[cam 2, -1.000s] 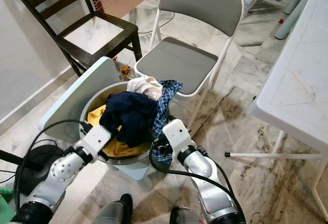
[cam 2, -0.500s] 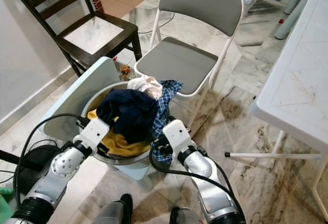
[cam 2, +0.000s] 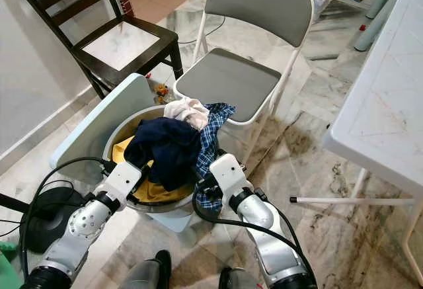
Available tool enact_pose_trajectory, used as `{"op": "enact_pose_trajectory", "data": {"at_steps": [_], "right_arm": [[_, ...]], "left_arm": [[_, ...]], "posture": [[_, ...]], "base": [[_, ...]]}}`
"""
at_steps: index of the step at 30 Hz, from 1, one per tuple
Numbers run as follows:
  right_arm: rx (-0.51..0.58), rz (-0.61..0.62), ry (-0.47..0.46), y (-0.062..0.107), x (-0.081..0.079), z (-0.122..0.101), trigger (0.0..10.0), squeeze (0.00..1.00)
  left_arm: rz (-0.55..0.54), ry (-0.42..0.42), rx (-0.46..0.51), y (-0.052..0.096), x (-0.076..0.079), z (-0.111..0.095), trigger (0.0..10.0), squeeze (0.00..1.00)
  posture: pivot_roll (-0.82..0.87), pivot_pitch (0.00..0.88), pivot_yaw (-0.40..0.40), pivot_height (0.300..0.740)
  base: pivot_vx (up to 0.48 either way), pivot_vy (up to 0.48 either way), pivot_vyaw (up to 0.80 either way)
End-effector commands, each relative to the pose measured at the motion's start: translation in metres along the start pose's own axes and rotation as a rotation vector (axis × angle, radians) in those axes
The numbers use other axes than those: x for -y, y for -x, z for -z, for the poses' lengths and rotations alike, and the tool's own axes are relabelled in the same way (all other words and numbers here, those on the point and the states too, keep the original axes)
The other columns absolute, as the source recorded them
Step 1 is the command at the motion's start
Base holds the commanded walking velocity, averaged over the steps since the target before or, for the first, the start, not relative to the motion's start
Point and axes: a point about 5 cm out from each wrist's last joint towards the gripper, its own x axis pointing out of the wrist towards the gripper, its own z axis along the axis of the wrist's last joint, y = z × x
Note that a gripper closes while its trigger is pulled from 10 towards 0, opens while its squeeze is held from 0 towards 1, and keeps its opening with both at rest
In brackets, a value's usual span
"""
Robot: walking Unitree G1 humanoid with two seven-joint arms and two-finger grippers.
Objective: Hang hanger
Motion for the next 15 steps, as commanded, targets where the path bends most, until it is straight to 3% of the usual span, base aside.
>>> {"op": "enact_pose_trajectory", "data": {"at_steps": [1,2,3,8,11,12,15], "right_arm": [[-0.006,-0.006,-0.006,0.001,-0.003,0.003,10.0,0.0],[-0.006,-0.007,-0.006,0.001,-0.003,0.003,10.0,0.0],[-0.005,-0.008,-0.006,0.001,-0.003,0.003,10.0,0.0],[-0.006,-0.008,-0.004,0.001,-0.002,0.002,10.0,0.0],[-0.006,-0.009,-0.004,0.001,-0.002,0.003,10.0,0.0],[-0.007,-0.009,-0.004,0.001,-0.003,0.003,10.0,0.0],[-0.008,-0.011,-0.003,0.001,-0.003,0.003,10.0,0.0]], "left_arm": [[0.0,-0.026,-0.003,0.002,0.0,0.001,10.0,0.95],[-0.003,-0.05,-0.003,0.002,-0.002,0.0,10.0,0.15],[-0.025,-0.087,0.005,0.002,-0.005,-0.001,10.0,0.0],[-0.077,-0.132,0.002,0.003,-0.015,-0.001,10.0,0.0],[-0.072,-0.117,-0.008,0.004,-0.015,0.001,10.0,0.0],[-0.07,-0.089,-0.024,0.004,-0.014,0.003,10.0,1.0],[-0.059,-0.048,-0.048,0.005,-0.011,0.007,10.0,1.0]], "posture": [[0.07,0.216,0.028,0.74],[0.07,0.216,0.027,0.74],[0.07,0.217,0.026,0.74],[0.07,0.218,0.027,0.74],[0.07,0.217,0.026,0.74],[0.07,0.219,0.025,0.74],[0.07,0.218,0.025,0.74]], "base": [[0.0,0.0,0.0],[0.0,0.0,0.0],[0.0,0.0,0.0],[0.0,0.0,0.0],[0.0,0.0,0.0],[0.0,0.0,0.0],[0.0,0.0,0.0]]}}
